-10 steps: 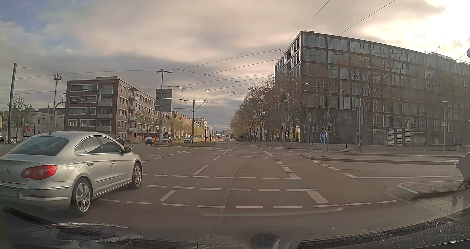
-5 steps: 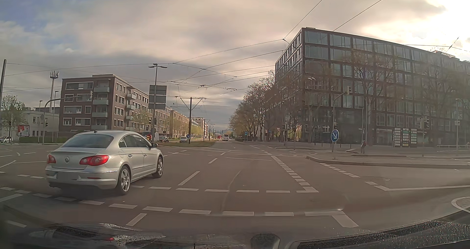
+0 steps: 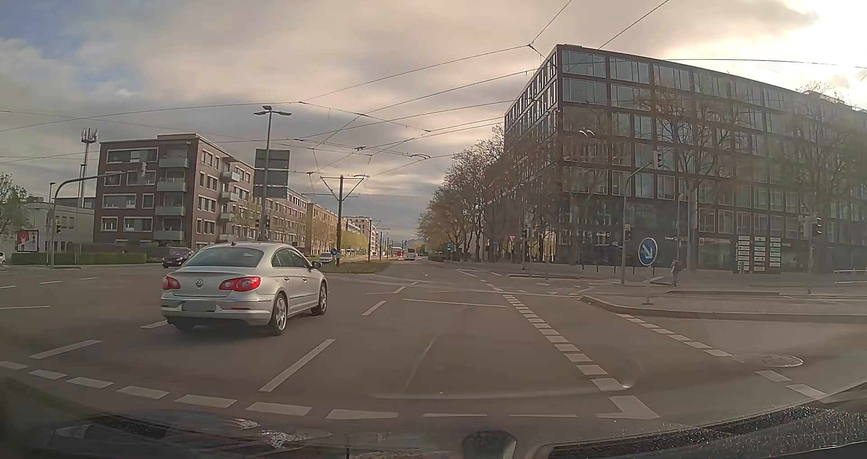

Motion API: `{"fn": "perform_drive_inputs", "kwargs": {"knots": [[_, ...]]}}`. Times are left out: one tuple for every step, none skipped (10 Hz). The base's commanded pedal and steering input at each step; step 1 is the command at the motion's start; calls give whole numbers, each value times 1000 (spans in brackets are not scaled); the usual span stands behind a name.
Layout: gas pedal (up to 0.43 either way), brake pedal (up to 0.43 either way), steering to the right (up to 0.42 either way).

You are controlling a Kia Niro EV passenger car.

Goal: Follow the waypoints while adhering to traffic rules and regulations

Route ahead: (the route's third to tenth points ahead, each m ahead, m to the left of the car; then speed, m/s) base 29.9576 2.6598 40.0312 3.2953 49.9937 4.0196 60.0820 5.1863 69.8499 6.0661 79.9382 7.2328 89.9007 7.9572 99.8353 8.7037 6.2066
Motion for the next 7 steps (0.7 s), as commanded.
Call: {"fn": "perform_drive_inputs", "kwargs": {"knots": [[280, 0, 12], [268, 0, 9], [268, 0, 6], [260, 0, 5], [260, 0, 5], [260, 0, 5], [248, 0, 5]]}}
